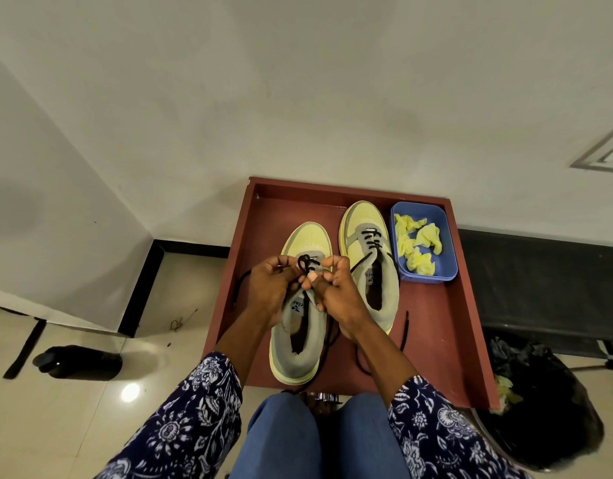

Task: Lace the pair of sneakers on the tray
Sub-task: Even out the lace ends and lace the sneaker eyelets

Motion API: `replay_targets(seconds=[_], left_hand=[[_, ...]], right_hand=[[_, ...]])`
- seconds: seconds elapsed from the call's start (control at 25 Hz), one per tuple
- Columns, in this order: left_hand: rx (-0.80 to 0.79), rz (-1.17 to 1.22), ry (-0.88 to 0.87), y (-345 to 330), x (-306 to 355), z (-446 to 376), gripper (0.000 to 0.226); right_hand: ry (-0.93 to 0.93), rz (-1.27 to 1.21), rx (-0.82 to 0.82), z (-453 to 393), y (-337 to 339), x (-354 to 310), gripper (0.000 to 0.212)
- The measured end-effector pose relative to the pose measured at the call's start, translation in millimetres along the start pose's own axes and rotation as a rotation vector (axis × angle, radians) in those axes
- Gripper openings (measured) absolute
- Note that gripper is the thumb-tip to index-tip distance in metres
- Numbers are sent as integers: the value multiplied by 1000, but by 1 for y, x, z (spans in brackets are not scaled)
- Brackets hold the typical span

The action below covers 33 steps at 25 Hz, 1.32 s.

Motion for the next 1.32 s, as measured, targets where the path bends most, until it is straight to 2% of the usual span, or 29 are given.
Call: replay_targets(seconds=[0.08,0.2,0.4,0.76,1.0,1.12,1.2,1.32], left_hand=[[-72,8,2,1,2,0,10],[-161,15,33,3,5,2,17],[-168,40,32,3,4,3,18],[63,-45,-52,-3,-7,-2,16],[143,-177,-76,-3,-6,-6,11],[137,-384,-164,-2,-2,-5,10],[90,-608,-248,-3,4,-3,5],[-22,-883,-352,-4,13,1,17]], right_hand=[[-37,-2,-22,-1,1,-2,20],[-86,-4,-34,-3,2,-5,18],[-87,-46,12,-4,-1,-6,6],[-18,-88,57,0,-6,1,13],[52,-74,100,-2,-8,8,12],[75,-56,120,-4,-9,12,16],[88,-47,135,-3,-8,12,20],[96,-62,129,-2,-6,10,22]])
Point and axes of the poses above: each hand's wrist, its own z-axis away from the middle knuckle, its own y-axis out of the back of the hand, x = y × z, the point moved 2 cm from there along -z, towards the middle knuckle, and after that the axes turned 3 degrees about -y, right-handed, at the moved point
